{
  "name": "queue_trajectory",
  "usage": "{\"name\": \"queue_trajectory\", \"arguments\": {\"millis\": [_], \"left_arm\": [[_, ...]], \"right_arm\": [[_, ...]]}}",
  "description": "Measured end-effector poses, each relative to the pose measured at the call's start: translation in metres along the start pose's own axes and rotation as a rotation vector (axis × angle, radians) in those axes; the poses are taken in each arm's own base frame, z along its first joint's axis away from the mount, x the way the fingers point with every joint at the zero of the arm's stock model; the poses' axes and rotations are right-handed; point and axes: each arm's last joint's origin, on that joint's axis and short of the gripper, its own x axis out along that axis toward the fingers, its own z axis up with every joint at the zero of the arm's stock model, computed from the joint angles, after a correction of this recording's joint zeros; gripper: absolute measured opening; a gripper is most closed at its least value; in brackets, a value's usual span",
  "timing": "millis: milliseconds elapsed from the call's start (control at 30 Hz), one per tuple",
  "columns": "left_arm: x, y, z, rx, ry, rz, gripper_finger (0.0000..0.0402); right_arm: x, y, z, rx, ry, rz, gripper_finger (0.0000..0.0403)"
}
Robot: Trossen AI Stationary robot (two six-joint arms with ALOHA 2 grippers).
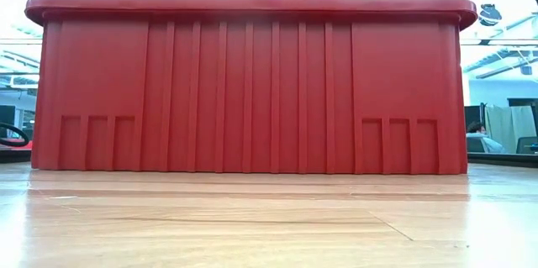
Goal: Pick and place slides into bin
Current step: Return to Home Position
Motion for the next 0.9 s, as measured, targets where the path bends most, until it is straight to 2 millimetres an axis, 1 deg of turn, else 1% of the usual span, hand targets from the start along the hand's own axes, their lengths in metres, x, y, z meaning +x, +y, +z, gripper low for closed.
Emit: {"name": "queue_trajectory", "arguments": {"millis": [233, 400, 500, 600, 733, 900], "left_arm": [[-0.004, -0.006, -0.005, 0.03, 0.026, -0.053, 0.02], [-0.014, -0.014, -0.007, -0.01, 0.033, -0.146, 0.02], [-0.021, -0.02, -0.008, -0.048, 0.041, -0.211, 0.02], [-0.028, -0.027, -0.011, -0.087, 0.059, -0.29, 0.02], [-0.036, -0.037, -0.012, -0.146, 0.073, -0.381, 0.02], [-0.047, -0.055, -0.009, -0.149, 0.048, -0.512, 0.02]], "right_arm": [[-0.022, -0.003, 0.009, 0.005, -0.07, 0.005, 0.0188], [-0.044, 0.001, 0.016, 0.105, -0.129, 0.033, 0.0192], [-0.058, 0.008, 0.019, 0.162, -0.161, 0.064, 0.0193], [-0.07, 0.014, 0.021, 0.167, -0.187, 0.09, 0.0194], [-0.08, 0.025, 0.024, 0.163, -0.22, 0.117, 0.0194], [-0.095, 0.04, 0.031, 0.179, -0.302, 0.158, 0.0194]]}}
